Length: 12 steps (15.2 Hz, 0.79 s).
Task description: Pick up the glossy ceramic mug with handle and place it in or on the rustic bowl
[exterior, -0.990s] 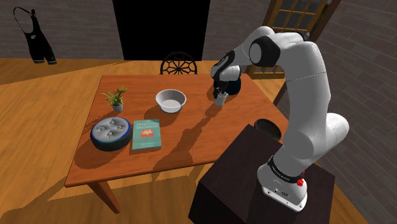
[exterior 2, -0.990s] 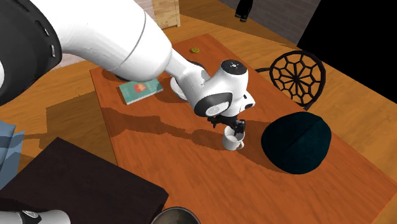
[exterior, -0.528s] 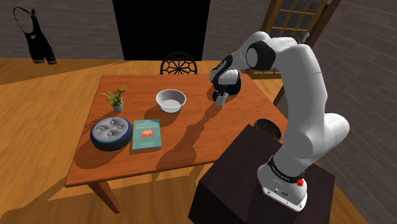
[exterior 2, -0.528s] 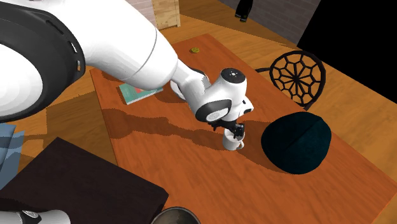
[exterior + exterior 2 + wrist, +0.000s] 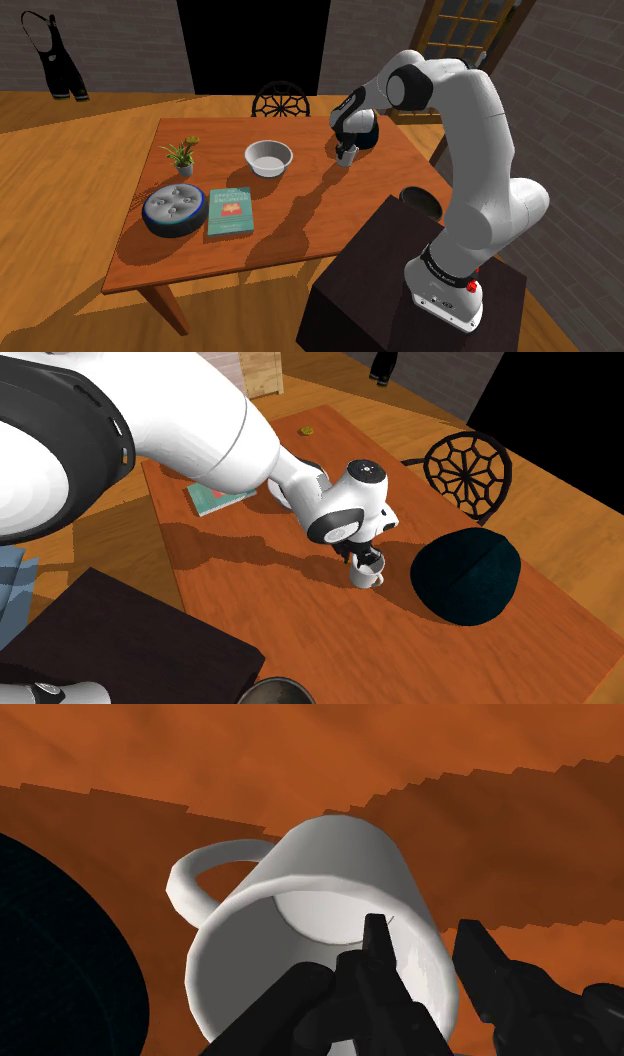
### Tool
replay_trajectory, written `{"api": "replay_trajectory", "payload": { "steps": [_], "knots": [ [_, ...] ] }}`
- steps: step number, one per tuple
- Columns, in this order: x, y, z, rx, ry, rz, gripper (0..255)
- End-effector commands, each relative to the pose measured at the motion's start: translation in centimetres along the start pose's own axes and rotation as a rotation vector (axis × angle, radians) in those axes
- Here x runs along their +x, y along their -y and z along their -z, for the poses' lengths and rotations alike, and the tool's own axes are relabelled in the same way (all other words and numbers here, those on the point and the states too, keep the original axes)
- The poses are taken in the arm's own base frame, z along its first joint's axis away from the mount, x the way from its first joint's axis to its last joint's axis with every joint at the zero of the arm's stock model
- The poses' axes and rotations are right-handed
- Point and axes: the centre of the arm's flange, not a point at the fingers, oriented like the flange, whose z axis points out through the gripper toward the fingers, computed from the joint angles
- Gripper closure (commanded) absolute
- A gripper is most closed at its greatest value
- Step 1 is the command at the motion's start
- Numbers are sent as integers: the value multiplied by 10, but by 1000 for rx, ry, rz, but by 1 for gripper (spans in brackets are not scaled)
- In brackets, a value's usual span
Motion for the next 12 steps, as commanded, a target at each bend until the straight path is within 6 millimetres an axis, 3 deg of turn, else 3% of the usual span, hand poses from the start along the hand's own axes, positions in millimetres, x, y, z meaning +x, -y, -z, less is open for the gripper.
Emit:
{"api": "replay_trajectory", "payload": {
  "steps": [1, 8, 12],
  "knots": [
    [0, 0, 0, 0, 0, 0, 255],
    [0, 0, 0, 0, 0, 0, 255],
    [1, -1, 21, 0, 0, 0, 255]
  ]
}}
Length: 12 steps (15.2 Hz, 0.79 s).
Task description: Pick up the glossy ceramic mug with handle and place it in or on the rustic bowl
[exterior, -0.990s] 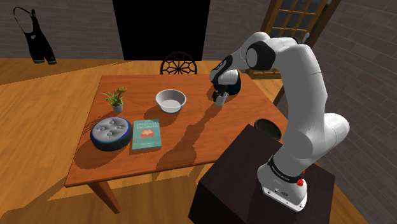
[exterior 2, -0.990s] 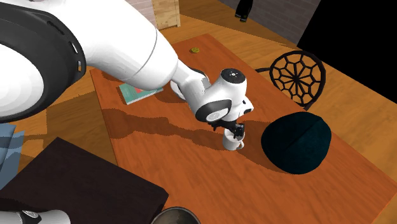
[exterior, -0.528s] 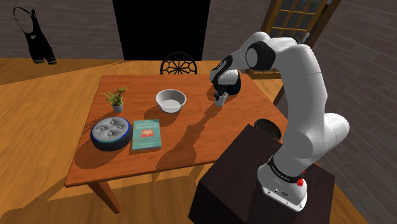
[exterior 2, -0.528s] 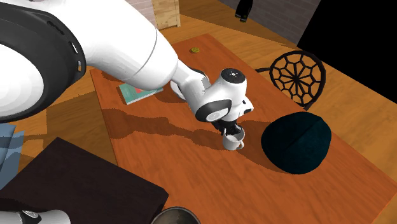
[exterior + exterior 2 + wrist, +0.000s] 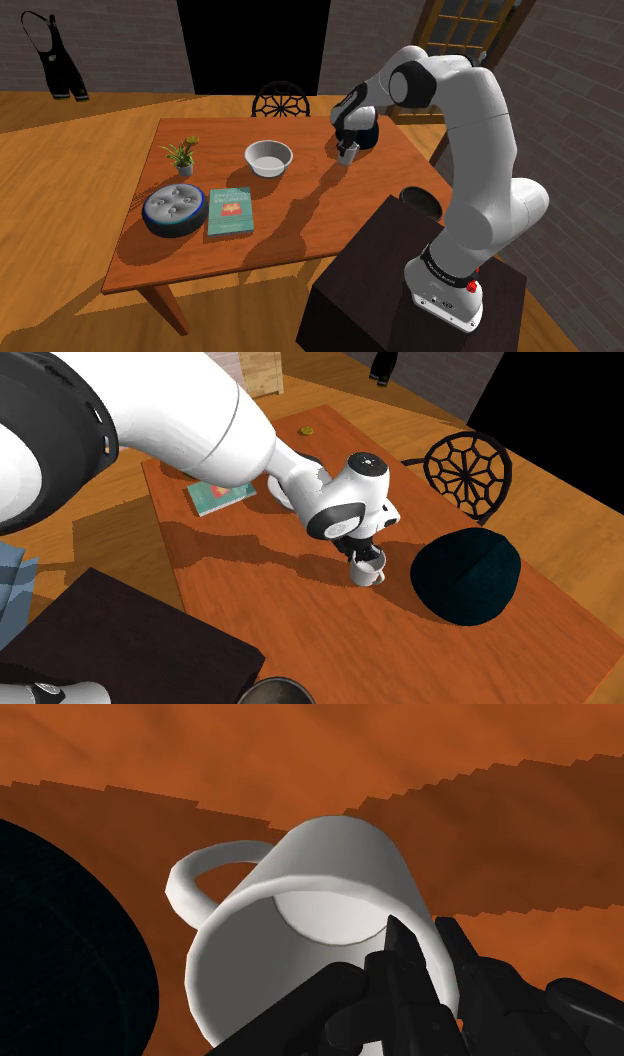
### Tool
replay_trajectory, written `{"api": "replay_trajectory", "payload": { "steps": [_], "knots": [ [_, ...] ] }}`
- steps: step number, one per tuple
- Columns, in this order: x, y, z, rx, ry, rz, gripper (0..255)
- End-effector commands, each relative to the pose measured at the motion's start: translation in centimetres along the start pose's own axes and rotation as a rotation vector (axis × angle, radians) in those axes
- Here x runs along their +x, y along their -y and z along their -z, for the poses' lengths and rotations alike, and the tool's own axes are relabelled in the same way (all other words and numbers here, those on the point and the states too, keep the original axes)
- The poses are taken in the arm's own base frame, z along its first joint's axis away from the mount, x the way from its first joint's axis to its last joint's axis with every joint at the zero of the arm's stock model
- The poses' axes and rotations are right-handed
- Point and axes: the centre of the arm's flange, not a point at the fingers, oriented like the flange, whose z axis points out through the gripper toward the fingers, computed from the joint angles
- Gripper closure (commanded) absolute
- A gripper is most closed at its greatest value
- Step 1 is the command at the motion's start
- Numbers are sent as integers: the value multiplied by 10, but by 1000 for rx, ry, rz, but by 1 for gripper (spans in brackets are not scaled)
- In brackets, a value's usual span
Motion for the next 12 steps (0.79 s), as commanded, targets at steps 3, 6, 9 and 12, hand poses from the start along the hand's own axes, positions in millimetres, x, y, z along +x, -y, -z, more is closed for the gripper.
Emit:
{"api": "replay_trajectory", "payload": {
  "steps": [3, 6, 9, 12],
  "knots": [
    [1, -2, 22, 0, 0, 0, 255],
    [2, -2, 37, 0, 0, 0, 255],
    [3, -3, 53, 0, 0, 0, 255],
    [4, -4, 69, 0, 0, 0, 255]
  ]
}}
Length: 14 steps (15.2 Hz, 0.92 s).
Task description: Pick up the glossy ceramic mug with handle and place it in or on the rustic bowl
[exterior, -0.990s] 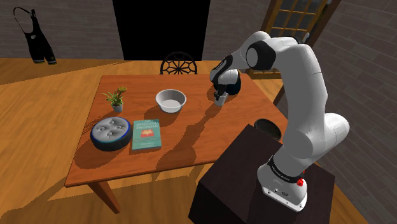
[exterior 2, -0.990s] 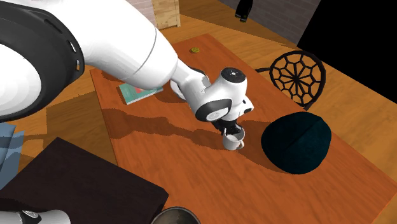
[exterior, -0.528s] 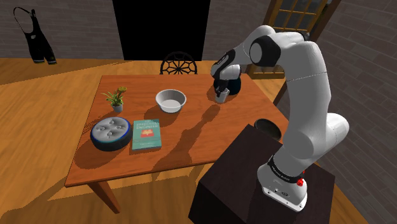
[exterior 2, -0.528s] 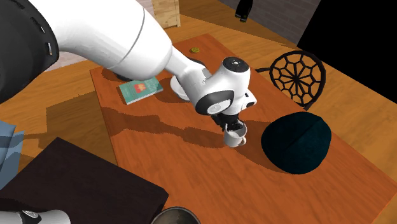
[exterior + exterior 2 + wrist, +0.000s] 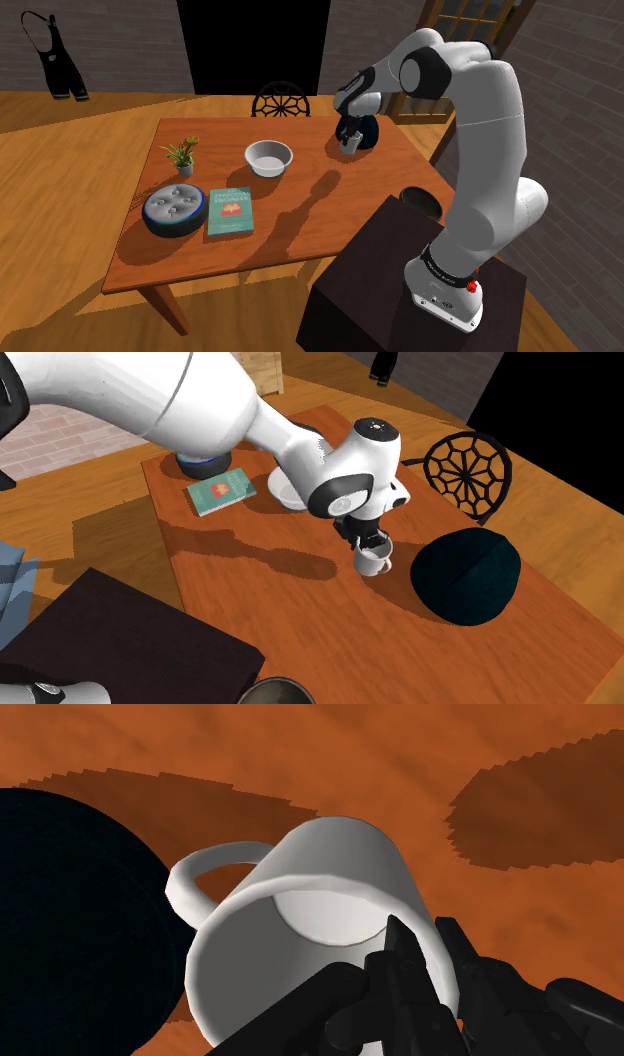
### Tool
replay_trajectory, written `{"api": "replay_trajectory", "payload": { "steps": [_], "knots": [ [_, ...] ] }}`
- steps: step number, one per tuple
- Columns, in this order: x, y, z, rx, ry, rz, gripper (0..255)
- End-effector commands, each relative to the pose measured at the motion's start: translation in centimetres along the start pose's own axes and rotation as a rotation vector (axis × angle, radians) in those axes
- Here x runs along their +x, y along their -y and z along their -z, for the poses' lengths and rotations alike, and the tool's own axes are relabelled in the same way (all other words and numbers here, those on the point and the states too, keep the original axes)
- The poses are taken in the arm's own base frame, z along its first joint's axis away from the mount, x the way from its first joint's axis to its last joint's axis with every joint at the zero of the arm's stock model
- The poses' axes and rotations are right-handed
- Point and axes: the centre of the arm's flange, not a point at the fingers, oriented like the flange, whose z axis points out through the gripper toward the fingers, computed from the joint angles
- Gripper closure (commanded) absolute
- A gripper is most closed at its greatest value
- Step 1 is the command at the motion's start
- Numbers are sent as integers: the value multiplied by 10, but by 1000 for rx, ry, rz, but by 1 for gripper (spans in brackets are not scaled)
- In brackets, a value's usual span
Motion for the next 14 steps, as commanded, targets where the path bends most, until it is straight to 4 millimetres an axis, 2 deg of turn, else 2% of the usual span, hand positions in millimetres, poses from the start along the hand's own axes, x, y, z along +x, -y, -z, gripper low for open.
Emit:
{"api": "replay_trajectory", "payload": {
  "steps": [1, 14],
  "knots": [
    [0, 0, 10, 0, 0, 0, 255],
    [3, -3, 78, 0, 0, 0, 255]
  ]
}}
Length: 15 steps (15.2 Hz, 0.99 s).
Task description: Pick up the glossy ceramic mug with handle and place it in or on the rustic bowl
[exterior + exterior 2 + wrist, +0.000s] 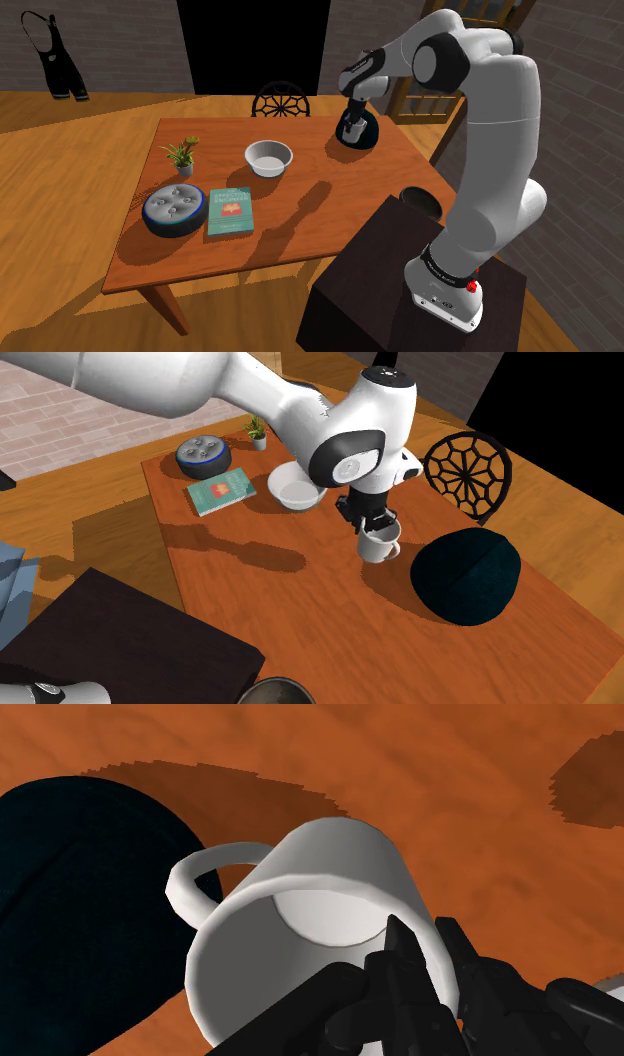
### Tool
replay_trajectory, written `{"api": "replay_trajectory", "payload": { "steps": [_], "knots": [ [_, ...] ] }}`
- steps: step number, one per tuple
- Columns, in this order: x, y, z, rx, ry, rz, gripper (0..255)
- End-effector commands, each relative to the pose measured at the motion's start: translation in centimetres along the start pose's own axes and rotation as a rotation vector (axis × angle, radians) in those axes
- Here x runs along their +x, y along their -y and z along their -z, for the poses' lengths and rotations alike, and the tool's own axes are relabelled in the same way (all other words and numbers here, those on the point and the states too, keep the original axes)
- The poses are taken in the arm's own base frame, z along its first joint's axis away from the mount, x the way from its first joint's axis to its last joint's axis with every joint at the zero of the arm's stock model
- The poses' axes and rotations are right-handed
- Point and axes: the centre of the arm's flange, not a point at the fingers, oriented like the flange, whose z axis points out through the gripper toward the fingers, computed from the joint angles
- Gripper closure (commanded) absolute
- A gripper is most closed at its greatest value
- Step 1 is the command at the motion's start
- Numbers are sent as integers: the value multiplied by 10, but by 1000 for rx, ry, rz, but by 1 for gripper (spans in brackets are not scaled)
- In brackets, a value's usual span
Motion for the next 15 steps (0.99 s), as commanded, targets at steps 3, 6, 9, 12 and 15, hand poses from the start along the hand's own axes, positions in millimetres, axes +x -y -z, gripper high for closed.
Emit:
{"api": "replay_trajectory", "payload": {
  "steps": [3, 6, 9, 12, 15],
  "knots": [
    [0, -1, 19, 0, 0, 0, 255],
    [-39, 2, 23, 0, 0, 0, 255],
    [-79, 5, 28, 0, 0, 0, 255],
    [-118, 7, 32, 0, 0, 0, 255],
    [-157, 10, 36, 0, 0, 0, 255]
  ]
}}
